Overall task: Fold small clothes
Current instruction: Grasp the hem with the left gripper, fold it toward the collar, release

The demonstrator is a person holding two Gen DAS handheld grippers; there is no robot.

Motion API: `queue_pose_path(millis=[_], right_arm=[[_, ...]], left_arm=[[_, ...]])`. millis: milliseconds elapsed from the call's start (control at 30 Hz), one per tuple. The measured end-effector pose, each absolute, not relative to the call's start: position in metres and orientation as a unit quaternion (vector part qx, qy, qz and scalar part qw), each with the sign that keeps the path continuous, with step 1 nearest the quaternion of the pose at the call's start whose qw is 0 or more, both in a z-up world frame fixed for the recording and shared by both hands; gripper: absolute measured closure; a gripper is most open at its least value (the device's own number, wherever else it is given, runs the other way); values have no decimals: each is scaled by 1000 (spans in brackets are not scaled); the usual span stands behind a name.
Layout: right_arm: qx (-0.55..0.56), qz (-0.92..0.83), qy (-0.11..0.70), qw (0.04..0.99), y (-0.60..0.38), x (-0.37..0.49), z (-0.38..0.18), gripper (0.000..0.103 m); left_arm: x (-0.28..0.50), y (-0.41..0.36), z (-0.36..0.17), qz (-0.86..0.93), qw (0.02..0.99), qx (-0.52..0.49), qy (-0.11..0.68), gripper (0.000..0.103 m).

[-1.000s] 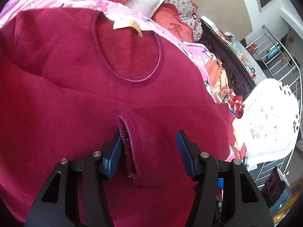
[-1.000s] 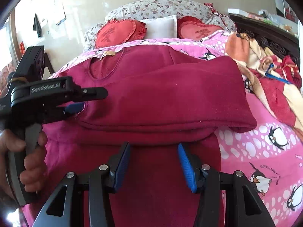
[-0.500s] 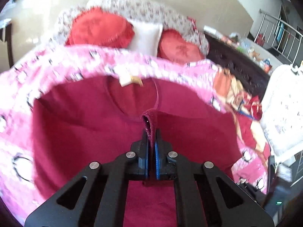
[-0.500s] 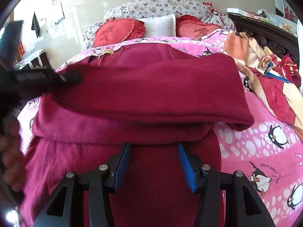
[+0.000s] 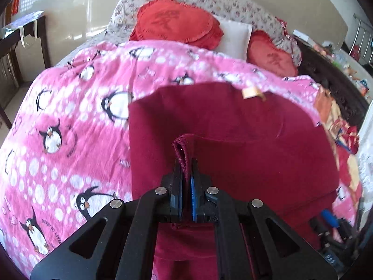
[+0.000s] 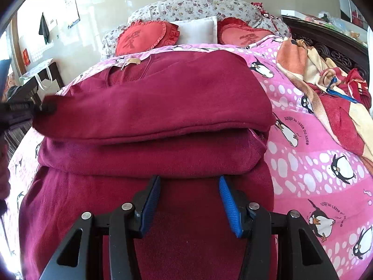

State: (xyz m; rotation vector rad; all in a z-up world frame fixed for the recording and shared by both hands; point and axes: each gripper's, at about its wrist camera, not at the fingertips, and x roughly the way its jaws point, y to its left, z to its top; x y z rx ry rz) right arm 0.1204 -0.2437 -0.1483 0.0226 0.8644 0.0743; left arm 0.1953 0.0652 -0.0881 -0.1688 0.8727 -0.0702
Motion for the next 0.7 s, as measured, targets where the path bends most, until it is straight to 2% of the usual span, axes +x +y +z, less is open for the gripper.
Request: queue_pose_path(millis=[267,433,600,700], right_arm=[[13,38,419,907,-244,120,-148,53],[12,39,420,906,-243,120,-149,52],[18,42,419,907,-245,120,-148,51],[50,55,401,913,-257,115,-138,51]], left_arm=[[197,61,-96,-22,911,-44,410,99],[205,61,-117,-8,896,-16,444,89],[192,72,-106,14,904,-17,426,89],[180,73,-86,41,921,-11,387,89]])
